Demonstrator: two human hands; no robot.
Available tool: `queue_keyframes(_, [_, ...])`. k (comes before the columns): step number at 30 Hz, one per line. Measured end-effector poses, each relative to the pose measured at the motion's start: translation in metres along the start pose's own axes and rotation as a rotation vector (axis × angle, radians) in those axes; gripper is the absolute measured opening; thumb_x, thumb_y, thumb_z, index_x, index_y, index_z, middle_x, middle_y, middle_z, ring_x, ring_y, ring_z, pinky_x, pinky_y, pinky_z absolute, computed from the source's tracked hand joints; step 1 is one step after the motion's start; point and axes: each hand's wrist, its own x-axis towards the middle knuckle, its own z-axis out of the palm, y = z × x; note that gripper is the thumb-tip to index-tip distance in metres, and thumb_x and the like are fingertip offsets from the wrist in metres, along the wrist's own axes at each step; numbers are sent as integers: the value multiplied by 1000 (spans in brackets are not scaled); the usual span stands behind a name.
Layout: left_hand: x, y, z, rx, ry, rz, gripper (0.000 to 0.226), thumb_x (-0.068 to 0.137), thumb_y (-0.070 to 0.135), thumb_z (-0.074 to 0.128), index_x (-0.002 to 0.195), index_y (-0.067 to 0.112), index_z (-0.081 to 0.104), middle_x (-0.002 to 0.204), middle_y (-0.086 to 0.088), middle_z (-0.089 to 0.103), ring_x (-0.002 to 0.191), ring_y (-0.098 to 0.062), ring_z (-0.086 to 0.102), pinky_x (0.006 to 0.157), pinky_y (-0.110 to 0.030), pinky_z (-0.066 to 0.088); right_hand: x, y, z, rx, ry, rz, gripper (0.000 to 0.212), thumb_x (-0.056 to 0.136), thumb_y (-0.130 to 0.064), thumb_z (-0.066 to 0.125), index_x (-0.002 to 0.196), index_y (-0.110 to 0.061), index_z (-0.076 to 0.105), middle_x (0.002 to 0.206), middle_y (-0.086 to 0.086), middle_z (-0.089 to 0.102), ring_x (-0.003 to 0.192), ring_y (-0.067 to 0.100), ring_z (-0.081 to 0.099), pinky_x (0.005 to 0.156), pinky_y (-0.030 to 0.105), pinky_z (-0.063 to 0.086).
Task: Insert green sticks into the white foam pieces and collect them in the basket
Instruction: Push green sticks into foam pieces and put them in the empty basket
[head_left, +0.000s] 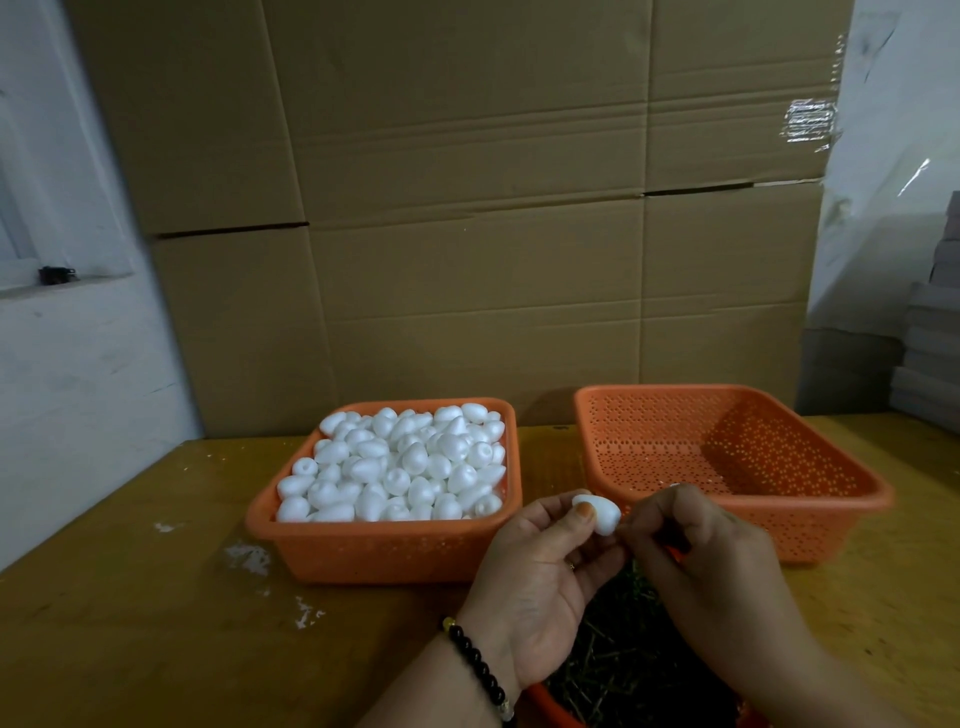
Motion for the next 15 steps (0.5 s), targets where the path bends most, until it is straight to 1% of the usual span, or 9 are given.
queue_keyframes(2, [0,1,0,2,3,3,19,87,5,59,106,3,61,90,-12,70,84,-18,64,69,-28,57,1,-2,-1,6,-1,4,45,68,7,78,77,-30,55,71,-20,61,73,-2,61,57,16,47])
queue_keyframes(4, [1,1,0,7,0,8,15,89,4,58,104,4,62,89,-12,70,83,-18,65,69,-28,56,1,-3,-1,4,-4,6,46,68,8,79,77,-30,54,71,-21,60,74,-4,60,58,14,46])
queue_keyframes(8, [0,4,-1,17,-18,19,16,90,3,57,105,4,62,92,-13,71,83,-17,67,70,-28,56,1,-2,-2,5,-28,31,37,71,7,77,76,-24,59,70,-19,60,75,-4,60,59,8,44])
queue_keyframes(12, [0,4,-1,24,-20,21,17,90,2,56,106,3,62,92,-14,71,83,-18,69,70,-29,56,1,-2,-2,33,-63,82,33,76,4,74,76,-25,59,65,-17,62,69,-2,61,57,6,41])
queue_keyframes(15, [0,5,-1,31,-15,31,17,90,2,57,106,3,62,92,-13,71,81,-17,69,68,-28,56,1,-1,-3,99,-95,164,27,80,-1,72,76,-25,60,73,-17,66,64,1,61,54,7,40])
